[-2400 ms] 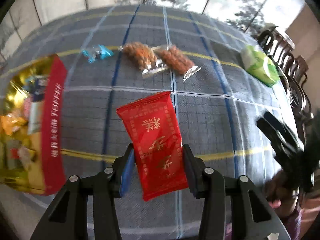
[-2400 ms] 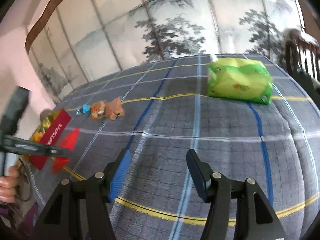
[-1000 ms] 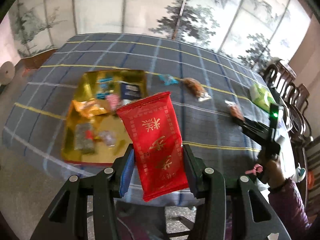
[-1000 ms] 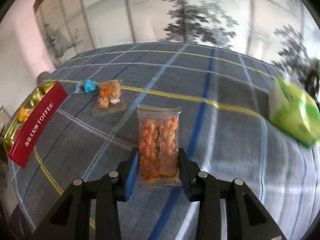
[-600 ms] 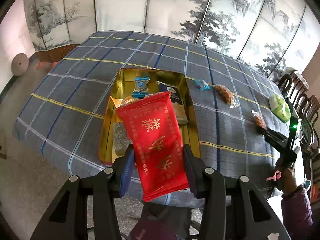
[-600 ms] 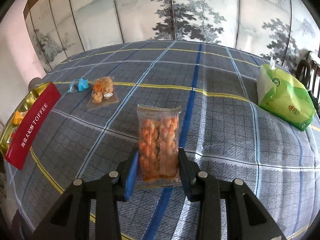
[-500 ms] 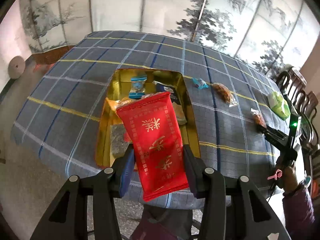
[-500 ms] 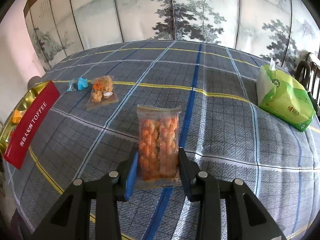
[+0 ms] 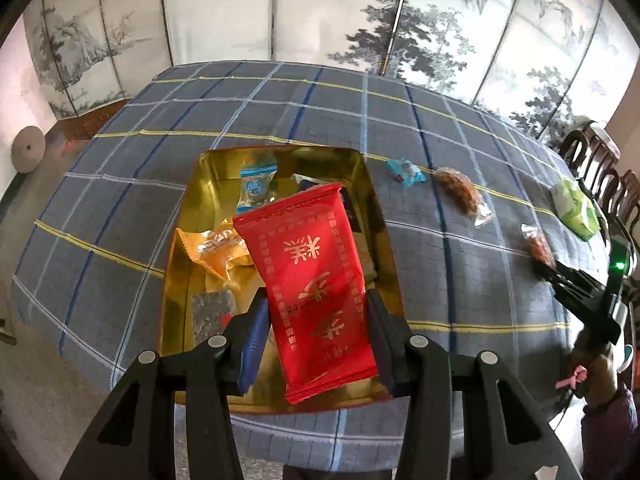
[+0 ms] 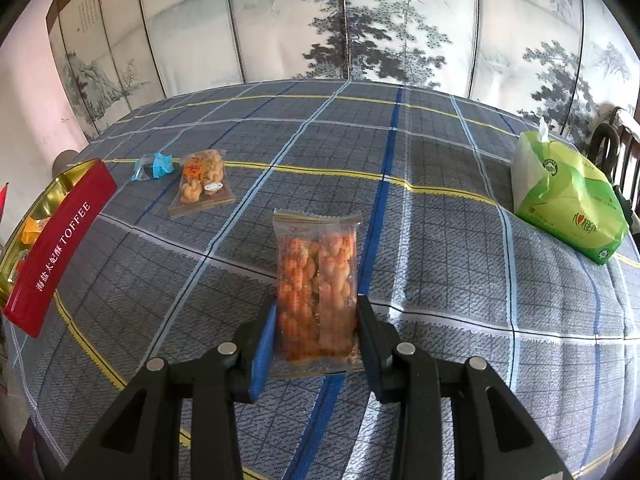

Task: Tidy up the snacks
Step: 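Lower the red packet into the gold tray and open the left gripper, then carry the orange cracker bag into the gold tray and open the right gripper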

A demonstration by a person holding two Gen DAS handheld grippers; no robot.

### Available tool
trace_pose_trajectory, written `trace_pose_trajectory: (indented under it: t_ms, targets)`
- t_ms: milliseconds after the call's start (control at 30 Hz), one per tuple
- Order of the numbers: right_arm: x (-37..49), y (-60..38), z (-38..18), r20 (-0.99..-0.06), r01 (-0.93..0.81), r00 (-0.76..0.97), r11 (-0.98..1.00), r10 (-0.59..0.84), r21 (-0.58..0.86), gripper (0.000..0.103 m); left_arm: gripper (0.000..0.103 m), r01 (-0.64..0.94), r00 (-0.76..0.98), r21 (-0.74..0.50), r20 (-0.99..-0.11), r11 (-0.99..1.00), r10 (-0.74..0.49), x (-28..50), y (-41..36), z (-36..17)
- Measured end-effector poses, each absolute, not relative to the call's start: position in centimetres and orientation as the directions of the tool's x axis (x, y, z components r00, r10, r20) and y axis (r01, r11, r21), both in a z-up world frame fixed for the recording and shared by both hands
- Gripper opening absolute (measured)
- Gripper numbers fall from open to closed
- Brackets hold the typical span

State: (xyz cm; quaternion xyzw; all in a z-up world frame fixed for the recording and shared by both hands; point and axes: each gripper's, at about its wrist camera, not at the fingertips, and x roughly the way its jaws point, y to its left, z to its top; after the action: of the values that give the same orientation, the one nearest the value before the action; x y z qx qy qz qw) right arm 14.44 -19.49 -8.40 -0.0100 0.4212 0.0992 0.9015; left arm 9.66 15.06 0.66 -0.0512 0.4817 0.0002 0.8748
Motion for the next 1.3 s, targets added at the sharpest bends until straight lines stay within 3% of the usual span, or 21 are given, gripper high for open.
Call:
trace_pose_trajectory:
  t_ms: [500, 533, 600, 667, 967, 1300]
  targets:
    - [14.4, -19.6, -8.4, -0.76, -0.187, 0.626, 0.98, 0.175, 0.071, 0.038, 0.043, -0.064, 0.515, -0.065, -0.857, 0.996, -0.022, 11.1, 15.6, -1.5]
    - [14.4, -19.6, -8.4, -0.76, -0.187, 0.626, 0.98, 0.174, 0.071, 0.038, 0.044, -0.058, 0.52, -0.065, -0.854, 0.996, -0.025, 11.0, 15.5, -1.4]
    - [14.4, -19.6, -8.4, -0.761, -0.187, 0.626, 0.98, 0.174, 0.07, 0.038, 0.059, -0.053, 0.525, -0.06, -0.851, 0.997, -0.023, 10.8, 15.4, -1.1]
    - [14.4, -19.6, -8.4, -0.76, -0.187, 0.626, 0.98, 0.174, 0.071, 0.038, 0.065, -0.068, 0.545, -0.047, -0.838, 0.997, -0.002, 10.3, 15.4, -0.7]
    - [14.1, -19.1, -8.3, -0.758, -0.19, 0.634, 0.981, 0.155, 0.042, 0.038, 0.073, -0.148, 0.599, -0.059, -0.8, 0.987, 0.041, 5.9, 17.4, 0.9]
    - [13.3, -13.5, -4.2, -0.71, -0.298, 0.646, 0.949, 0.282, 0.106, 0.038, 0.077, -0.198, 0.604, -0.044, -0.792, 0.979, 0.087, 2.2, 19.5, 1.4]
